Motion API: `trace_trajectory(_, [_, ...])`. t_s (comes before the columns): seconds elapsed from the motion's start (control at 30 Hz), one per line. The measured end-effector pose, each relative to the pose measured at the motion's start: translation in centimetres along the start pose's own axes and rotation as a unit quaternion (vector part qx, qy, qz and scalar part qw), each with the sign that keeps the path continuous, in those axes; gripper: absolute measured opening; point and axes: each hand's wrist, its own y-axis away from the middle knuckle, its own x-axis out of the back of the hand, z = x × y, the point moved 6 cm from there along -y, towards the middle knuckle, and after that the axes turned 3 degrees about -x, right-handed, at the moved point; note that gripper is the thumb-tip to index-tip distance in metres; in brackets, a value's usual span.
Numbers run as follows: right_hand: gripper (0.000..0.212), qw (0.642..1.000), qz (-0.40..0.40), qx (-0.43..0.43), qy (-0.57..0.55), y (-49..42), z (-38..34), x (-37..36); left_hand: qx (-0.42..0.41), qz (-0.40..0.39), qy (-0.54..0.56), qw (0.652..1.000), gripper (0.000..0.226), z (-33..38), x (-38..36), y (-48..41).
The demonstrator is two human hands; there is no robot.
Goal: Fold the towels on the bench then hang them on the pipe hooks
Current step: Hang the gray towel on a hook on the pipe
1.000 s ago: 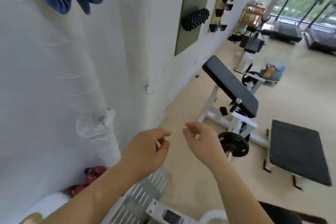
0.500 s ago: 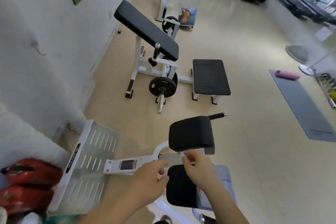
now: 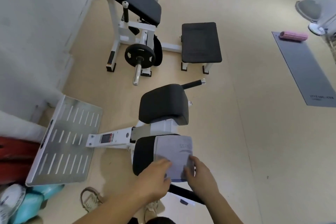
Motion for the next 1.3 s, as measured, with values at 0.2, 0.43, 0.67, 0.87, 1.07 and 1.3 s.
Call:
trace_trajectory(0.2, [0.031,0.994,0.020,-0.020,-0.103,-0.5,2.5,-0.2,0.002,-0.003,-0.065,0.998,0.056,0.5,-3.2,-1.3])
trace_trajectory(0.43, [0.034,0.959,-0.038,-0.105,-0.259,-1.6,3.8,-1.5,0.023,-0.024,-0.041,0.999,0.065,-0.2,-3.6,-1.6])
trace_trajectory(0.67, [0.027,0.966,-0.024,0.017,-0.256,-0.2,-2.5,1.7,0.043,0.096,0.063,0.992,0.051,-1.1,-0.1,0.5])
trace_trajectory(0.87, [0.017,0.960,-0.058,0.220,-0.166,2.1,-13.9,5.9,-0.008,0.298,0.012,0.955,0.083,-0.1,10.3,6.1])
trace_trajectory(1.07, [0.018,0.896,-0.142,0.421,0.006,8.0,-27.7,6.9,-0.030,0.350,0.042,0.935,0.064,0.1,16.9,14.5])
trace_trajectory(1.3, [0.038,0.858,-0.167,0.486,0.020,12.7,-40.5,4.2,0.005,0.458,0.203,0.865,0.016,-5.8,23.0,24.8])
